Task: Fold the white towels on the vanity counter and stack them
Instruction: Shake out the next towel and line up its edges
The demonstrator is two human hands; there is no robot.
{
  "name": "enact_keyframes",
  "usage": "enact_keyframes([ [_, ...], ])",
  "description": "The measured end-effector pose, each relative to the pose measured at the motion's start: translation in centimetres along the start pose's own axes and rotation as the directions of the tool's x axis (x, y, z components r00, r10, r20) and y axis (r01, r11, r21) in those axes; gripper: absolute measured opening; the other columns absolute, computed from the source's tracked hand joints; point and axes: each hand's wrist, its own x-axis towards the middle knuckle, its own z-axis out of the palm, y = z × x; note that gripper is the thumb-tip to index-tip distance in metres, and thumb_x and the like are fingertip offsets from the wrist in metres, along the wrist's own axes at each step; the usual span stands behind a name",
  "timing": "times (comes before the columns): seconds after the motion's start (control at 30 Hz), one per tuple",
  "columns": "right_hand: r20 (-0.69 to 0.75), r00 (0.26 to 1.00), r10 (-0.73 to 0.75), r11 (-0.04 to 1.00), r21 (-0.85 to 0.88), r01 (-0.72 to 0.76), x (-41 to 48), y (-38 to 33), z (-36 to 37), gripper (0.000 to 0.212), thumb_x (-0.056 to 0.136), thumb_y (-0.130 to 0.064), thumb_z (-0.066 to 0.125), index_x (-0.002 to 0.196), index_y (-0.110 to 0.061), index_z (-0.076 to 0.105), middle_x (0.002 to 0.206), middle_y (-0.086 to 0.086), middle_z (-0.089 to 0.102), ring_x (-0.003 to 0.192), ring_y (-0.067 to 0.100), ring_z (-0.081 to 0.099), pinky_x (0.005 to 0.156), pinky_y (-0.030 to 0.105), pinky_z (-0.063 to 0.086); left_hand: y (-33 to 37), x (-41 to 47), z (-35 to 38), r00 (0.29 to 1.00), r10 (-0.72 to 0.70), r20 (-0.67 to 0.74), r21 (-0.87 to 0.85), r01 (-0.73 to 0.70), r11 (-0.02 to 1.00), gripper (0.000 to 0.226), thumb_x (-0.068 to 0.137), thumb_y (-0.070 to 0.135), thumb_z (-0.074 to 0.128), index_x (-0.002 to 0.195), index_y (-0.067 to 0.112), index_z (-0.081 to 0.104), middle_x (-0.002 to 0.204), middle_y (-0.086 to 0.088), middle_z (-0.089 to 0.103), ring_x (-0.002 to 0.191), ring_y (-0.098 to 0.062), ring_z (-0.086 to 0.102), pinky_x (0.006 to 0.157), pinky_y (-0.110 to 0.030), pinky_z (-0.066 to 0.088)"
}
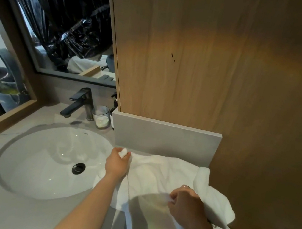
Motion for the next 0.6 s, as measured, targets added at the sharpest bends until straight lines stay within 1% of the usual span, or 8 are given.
enact_keyframes([
  [0.07,0.016,1.000,0.005,1.000,0.016,-0.005,0.2,-0.4,-0.7,0.029,0.091,-0.042,0.051,0.109,-0.024,0.065,0.117,-0.006,0.058,0.107,0.010,0.055,0.083,0.013,0.036,0.5,-0.4,-0.1,0.997,0.077,0.009,-0.067,-0.076,0.995,0.016,0.093,0.027,0.054,0.090,0.012,0.059,0.085,-0.007,0.061,0.090,-0.029,0.057,0.067,-0.028,0.037],
  [0.13,-0.028,1.000,0.004,0.998,0.064,-0.002,0.9,-1.2,-1.7,0.031,0.091,-0.044,0.050,0.114,-0.027,0.062,0.121,-0.008,0.057,0.113,0.009,0.052,0.088,0.014,0.034,1.7,-1.2,-0.5,0.985,0.163,0.053,-0.183,-0.151,0.971,0.026,0.093,0.025,0.053,0.069,0.015,0.056,0.063,0.001,0.053,0.068,-0.021,0.051,0.055,-0.026,0.036],
  [0.27,-0.145,0.988,-0.061,0.960,0.263,0.098,3.4,-3.6,-4.4,0.042,0.092,-0.042,0.038,0.127,-0.024,0.053,0.127,-0.004,0.056,0.117,0.016,0.051,0.096,0.022,0.035,6.1,-3.6,-3.1,0.931,0.322,0.173,-0.305,-0.261,0.916,0.018,0.093,0.020,0.054,0.082,0.017,0.068,0.048,0.012,0.055,0.044,-0.001,0.046,0.043,-0.011,0.032],
  [0.33,-0.204,0.971,-0.128,0.908,0.369,0.197,4.5,-5.2,-6.3,0.041,0.097,-0.036,0.036,0.135,-0.025,0.045,0.136,-0.004,0.050,0.128,0.016,0.042,0.104,0.027,0.031,8.2,-4.5,-4.8,0.875,0.397,0.278,-0.403,-0.269,0.875,0.014,0.089,0.024,0.061,0.082,0.020,0.072,0.054,0.011,0.062,0.048,-0.003,0.050,0.050,-0.017,0.038],
  [0.4,-0.211,0.957,-0.201,0.856,0.436,0.276,5.1,-6.8,-8.2,0.041,0.099,-0.035,0.034,0.140,-0.031,0.038,0.141,-0.010,0.043,0.133,0.010,0.030,0.109,0.032,0.024,9.4,-5.0,-6.0,0.810,0.462,0.361,-0.501,-0.249,0.829,0.015,0.080,0.029,0.061,0.076,0.024,0.075,0.069,0.006,0.069,0.067,-0.008,0.061,0.064,-0.019,0.046],
  [0.47,-0.193,0.943,-0.271,0.833,0.444,0.330,5.5,-8.0,-9.4,0.042,0.093,-0.045,0.028,0.130,-0.039,0.048,0.130,-0.023,0.048,0.126,0.000,0.032,0.107,0.033,0.020,10.1,-5.2,-6.8,0.761,0.509,0.403,-0.548,-0.244,0.800,0.018,0.077,0.026,0.058,0.072,0.022,0.075,0.072,0.005,0.070,0.073,-0.007,0.064,0.068,-0.014,0.048],
  [0.53,-0.182,0.931,-0.316,0.813,0.454,0.365,5.6,-8.4,-9.8,0.031,0.085,-0.046,0.029,0.096,-0.045,0.058,0.095,-0.037,0.055,0.099,-0.012,0.042,0.103,0.034,0.024,10.3,-5.3,-7.4,0.752,0.514,0.413,-0.556,-0.239,0.796,0.019,0.077,0.025,0.057,0.071,0.020,0.075,0.071,0.003,0.070,0.071,-0.009,0.065,0.067,-0.016,0.050],
  [0.6,-0.193,0.928,-0.319,0.781,0.501,0.373,5.7,-8.0,-9.6,0.017,0.084,-0.042,0.037,0.072,-0.041,0.050,0.075,-0.036,0.055,0.080,-0.011,0.049,0.099,0.035,0.031,10.2,-5.4,-7.9,0.770,0.502,0.394,-0.563,-0.229,0.794,0.018,0.077,0.024,0.059,0.069,0.022,0.075,0.069,0.002,0.070,0.068,-0.009,0.065,0.065,-0.017,0.051],
])
